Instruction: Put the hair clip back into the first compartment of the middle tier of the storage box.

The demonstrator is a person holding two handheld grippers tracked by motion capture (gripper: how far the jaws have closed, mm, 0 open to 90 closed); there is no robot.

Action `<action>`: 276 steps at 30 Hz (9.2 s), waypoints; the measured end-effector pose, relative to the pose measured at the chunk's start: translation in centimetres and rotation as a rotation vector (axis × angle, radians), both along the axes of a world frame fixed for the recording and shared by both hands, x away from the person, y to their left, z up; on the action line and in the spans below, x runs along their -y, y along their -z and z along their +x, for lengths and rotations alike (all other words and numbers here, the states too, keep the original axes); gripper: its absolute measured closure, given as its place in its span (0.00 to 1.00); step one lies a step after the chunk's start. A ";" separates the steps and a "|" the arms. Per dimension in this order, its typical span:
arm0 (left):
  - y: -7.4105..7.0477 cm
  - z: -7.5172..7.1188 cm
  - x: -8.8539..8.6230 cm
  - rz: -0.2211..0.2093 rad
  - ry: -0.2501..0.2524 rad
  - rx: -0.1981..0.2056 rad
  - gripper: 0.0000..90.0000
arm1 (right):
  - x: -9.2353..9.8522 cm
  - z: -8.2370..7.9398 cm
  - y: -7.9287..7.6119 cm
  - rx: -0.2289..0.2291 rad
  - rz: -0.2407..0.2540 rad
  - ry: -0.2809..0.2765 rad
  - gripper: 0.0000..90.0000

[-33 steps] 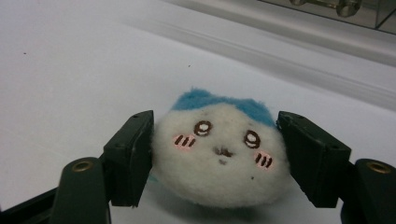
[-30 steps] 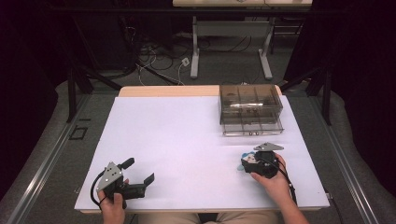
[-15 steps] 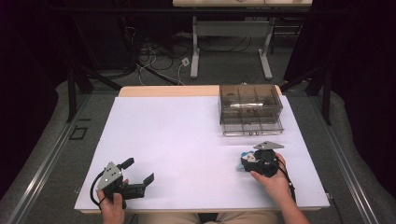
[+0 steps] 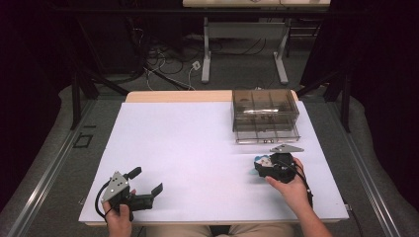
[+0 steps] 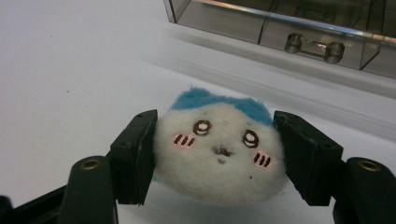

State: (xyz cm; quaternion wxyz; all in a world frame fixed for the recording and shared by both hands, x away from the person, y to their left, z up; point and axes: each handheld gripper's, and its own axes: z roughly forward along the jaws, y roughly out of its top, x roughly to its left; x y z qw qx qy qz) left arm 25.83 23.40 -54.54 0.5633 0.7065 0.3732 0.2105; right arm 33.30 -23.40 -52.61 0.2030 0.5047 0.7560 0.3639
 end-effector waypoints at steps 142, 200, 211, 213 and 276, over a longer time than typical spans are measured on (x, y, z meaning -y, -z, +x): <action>0.2 0.3 -0.2 -0.010 -0.003 -0.007 0.01 | -4.6 12.1 -3.2 -0.027 0.048 0.023 0.28; 0.3 0.3 0.2 0.008 0.018 -0.008 0.00 | -1.9 3.8 -5.6 0.218 0.129 -0.058 0.17; 0.3 0.2 0.2 0.011 0.016 -0.007 0.00 | -0.1 1.6 -5.9 0.263 0.141 -0.048 0.17; 0.3 0.2 0.2 0.014 0.016 -0.006 0.00 | 0.2 1.1 -5.8 0.269 0.140 -0.046 0.17; 0.3 0.0 0.1 0.020 0.007 -0.009 0.00 | 5.7 -5.8 3.1 0.257 0.161 -0.002 0.17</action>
